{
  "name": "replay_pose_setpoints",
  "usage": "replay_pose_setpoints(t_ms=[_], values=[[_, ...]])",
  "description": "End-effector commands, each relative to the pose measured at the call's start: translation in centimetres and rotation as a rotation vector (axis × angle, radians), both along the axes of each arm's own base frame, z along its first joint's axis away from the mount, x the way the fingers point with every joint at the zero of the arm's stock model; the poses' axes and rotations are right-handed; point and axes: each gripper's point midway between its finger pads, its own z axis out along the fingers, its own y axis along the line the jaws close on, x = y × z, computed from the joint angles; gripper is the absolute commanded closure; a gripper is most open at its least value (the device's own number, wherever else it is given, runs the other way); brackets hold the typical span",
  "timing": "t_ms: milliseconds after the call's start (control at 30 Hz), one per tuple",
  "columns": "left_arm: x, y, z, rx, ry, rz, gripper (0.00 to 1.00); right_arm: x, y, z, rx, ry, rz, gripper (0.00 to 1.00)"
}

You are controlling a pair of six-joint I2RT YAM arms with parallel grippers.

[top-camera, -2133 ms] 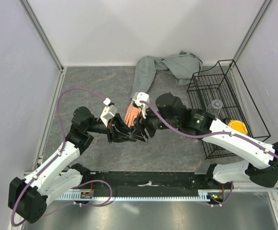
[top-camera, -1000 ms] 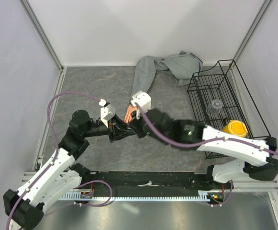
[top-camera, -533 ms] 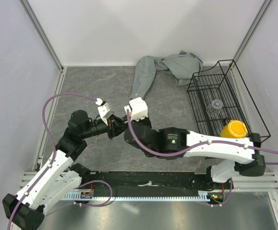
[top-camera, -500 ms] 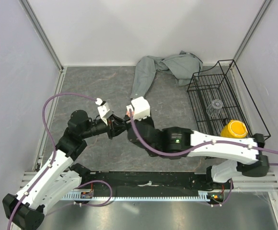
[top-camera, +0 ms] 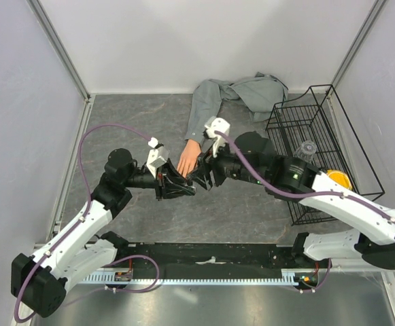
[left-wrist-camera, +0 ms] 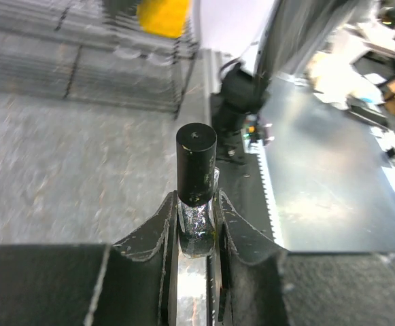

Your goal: Paint the nails

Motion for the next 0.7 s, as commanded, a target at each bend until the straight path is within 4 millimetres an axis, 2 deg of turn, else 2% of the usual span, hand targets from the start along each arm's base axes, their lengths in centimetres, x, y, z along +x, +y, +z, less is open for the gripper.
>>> replay_pose_setpoints(t_ms=[0, 133, 333, 367, 400, 433, 467, 500, 533, 567, 600, 633, 667], values=[[-2.3, 0.2, 2.5, -0.07, -0.057, -0.128, 0.98, -3.2, 2.9, -0.8, 0.004, 0.028, 0.27, 0.42], [-2.4, 0.1, 2.3, -0.068, -0.045, -0.136, 0.98, -3.0, 3.0, -0.9, 0.007, 0.026, 0.272, 0.46], [-2.2, 0.1, 2.4, -0.069, -0.048, -0.128, 0.98, -2.7, 3.0, -1.2, 0.003, 0.034, 0.256, 0.77], [-1.9, 0.1, 2.4, -0.071, -0.051, -0.102, 0.98, -2.7, 2.9, -1.2, 0.004, 0.038, 0.248, 0.93], [-1.5, 0.1, 2.6, -0.075, -0.085, -0.078, 0.98, -2.6, 3.0, -1.5, 0.006, 0.052, 0.239, 1.0], [-0.4, 0.2, 2.3, -0.056, -0.073, -0.003, 0.98, -2.4, 2.9, -1.6, 0.008, 0.059, 0.217, 1.0], [0.3, 0.3, 2.2, -0.045, -0.083, 0.051, 0.98, -1.2, 2.8, -1.6, 0.015, 0.057, 0.141, 1.0], [1.2, 0.6, 2.4, -0.035, -0.136, 0.112, 0.98, -1.3, 2.9, -2.3, 0.017, 0.084, 0.076, 1.0], [3.2, 1.2, 1.7, 0.01, -0.115, 0.248, 0.98, -0.9, 2.8, -2.4, 0.018, 0.081, -0.018, 1.0], [4.2, 1.7, 1.6, 0.028, -0.126, 0.316, 0.98, 2.4, 0.3, -3.2, -0.034, 0.008, -0.324, 1.0], [5.0, 2.2, 1.4, 0.047, -0.152, 0.369, 0.98, 0.4, 1.1, -3.4, -0.047, -0.011, -0.358, 1.0], [6.0, 3.0, 1.7, 0.056, -0.168, 0.452, 0.98, 0.1, 1.2, -3.5, -0.018, 0.006, -0.46, 1.0], [6.2, 3.3, 1.9, 0.053, -0.181, 0.479, 0.98, 0.2, 1.1, -5.8, -0.122, -0.038, -0.547, 1.0]])
